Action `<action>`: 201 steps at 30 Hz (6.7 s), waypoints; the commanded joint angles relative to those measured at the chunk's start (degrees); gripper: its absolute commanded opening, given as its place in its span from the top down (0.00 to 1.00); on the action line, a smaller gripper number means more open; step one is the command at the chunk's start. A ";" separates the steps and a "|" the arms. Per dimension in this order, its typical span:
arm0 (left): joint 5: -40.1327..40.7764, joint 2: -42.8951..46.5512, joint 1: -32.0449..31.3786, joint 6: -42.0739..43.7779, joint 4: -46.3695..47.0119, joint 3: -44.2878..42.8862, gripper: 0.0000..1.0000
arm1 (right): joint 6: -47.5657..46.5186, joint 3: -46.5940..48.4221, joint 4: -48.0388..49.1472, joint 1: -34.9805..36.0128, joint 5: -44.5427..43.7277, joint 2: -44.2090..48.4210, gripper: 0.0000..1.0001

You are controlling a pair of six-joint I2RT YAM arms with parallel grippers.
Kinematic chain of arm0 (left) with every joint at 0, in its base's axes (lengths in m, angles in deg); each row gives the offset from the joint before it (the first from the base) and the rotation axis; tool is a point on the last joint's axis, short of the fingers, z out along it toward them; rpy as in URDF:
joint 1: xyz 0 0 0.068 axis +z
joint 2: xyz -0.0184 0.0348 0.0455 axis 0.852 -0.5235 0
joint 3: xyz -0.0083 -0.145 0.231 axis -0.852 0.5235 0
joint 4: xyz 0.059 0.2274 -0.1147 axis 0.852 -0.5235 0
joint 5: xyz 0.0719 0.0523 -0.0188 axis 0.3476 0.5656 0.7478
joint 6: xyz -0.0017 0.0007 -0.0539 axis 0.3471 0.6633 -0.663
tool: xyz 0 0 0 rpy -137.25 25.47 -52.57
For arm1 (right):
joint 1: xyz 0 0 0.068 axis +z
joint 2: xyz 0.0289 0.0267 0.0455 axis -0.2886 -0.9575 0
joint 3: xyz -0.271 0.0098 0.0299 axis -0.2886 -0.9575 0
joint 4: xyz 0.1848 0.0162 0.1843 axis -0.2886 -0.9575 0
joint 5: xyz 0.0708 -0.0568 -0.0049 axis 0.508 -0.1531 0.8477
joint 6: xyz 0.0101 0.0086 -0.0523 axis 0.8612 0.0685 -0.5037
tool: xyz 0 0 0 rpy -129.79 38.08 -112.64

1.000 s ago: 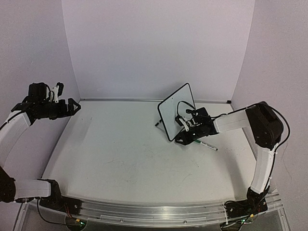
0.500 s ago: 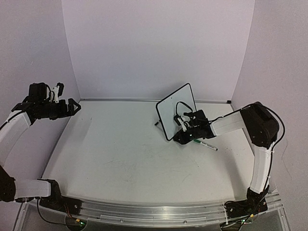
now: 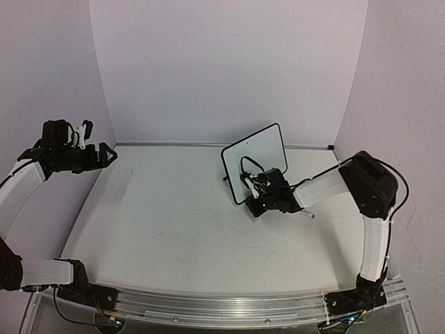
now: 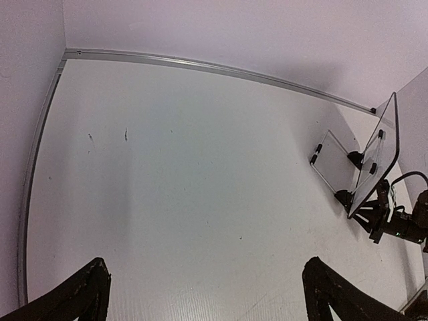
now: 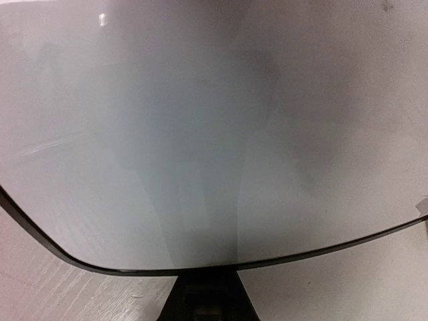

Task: Write a sentence on the whiteboard
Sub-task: Move the whiteboard to the center of the board, then pick up the whiteboard marker from the center of the board, then pass from the right arm to the left

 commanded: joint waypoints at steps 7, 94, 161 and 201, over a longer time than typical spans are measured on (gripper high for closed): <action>0.08 0.31 0.15 0.41 1.37 -0.43 0.01 | 13.50 2.47 -6.32 11.13 -18.95 0.17 1.00; -5.92 -1.72 -0.11 -0.83 1.82 0.24 0.00 | 9.54 3.28 -42.22 -19.29 5.31 9.56 0.63; -13.57 -18.09 -47.95 -38.32 24.83 -2.24 0.39 | -1.72 18.35 -43.81 29.29 -15.68 25.26 1.00; -8.09 -10.45 -44.62 -46.75 44.68 8.57 1.00 | 16.02 5.99 -25.42 22.43 -3.38 36.02 0.13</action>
